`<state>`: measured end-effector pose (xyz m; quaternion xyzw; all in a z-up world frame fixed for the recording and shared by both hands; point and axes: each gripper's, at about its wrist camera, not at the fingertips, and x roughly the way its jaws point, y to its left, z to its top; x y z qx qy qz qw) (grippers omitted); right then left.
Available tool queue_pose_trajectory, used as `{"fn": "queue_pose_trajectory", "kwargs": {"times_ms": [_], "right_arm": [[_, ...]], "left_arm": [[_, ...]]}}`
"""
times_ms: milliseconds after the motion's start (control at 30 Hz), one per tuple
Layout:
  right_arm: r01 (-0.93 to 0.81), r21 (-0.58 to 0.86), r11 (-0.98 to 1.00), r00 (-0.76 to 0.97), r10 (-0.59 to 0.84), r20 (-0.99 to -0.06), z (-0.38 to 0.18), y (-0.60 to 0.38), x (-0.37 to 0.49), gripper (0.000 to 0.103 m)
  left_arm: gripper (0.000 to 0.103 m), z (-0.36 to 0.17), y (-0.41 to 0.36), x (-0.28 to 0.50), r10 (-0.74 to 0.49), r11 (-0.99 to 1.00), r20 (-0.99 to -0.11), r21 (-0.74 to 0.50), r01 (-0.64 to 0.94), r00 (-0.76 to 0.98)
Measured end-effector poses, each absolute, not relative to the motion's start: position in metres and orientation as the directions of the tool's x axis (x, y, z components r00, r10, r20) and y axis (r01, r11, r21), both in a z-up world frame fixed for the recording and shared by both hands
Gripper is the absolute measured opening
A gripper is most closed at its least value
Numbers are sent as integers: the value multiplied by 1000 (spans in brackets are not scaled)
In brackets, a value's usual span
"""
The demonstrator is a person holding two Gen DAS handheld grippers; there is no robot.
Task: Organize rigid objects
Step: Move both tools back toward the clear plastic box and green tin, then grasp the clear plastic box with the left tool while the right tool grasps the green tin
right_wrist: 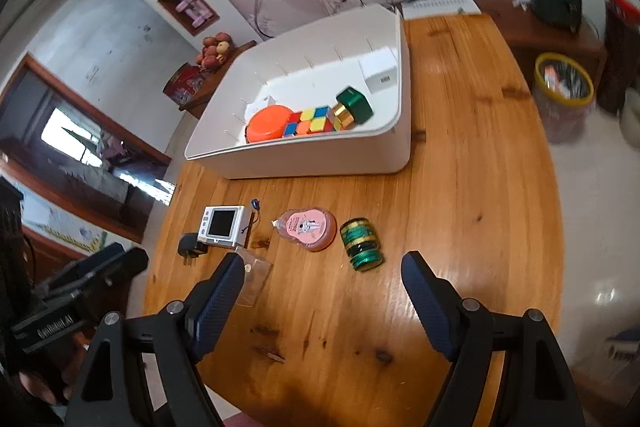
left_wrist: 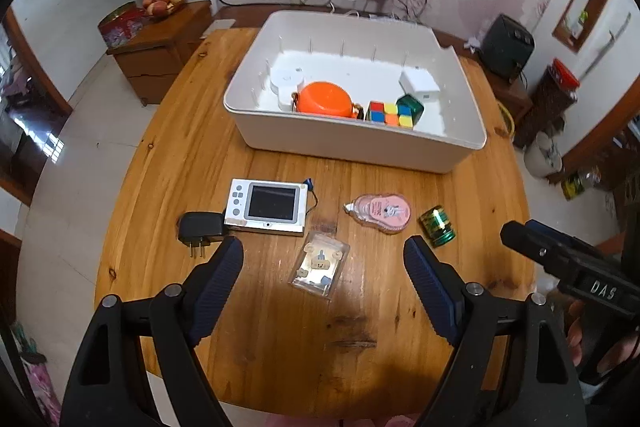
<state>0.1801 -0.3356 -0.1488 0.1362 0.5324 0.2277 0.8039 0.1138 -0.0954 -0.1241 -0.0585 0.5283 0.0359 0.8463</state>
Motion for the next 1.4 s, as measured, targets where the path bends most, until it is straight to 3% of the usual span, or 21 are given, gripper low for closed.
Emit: {"fn": "queue_pose_trajectory", "kwargs": {"times_ms": [267, 533, 933, 1400], "right_arm": [[-51, 555, 830, 242, 550, -799, -171, -337, 188, 81], [238, 655, 717, 147, 640, -754, -201, -347, 194, 81], [500, 563, 658, 78, 614, -786, -223, -350, 206, 81], [620, 436, 652, 11, 548, -836, -251, -337, 235, 81]], "left_arm": [[85, -150, -90, 134, -11, 998, -950, -30, -55, 313], [85, -181, -85, 150, -17, 1000, -989, -17, 4, 145], [85, -243, -79, 171, -92, 995, -988, -96, 27, -123], [84, -267, -79, 182, -153, 982, -966, -172, 78, -207]]}}
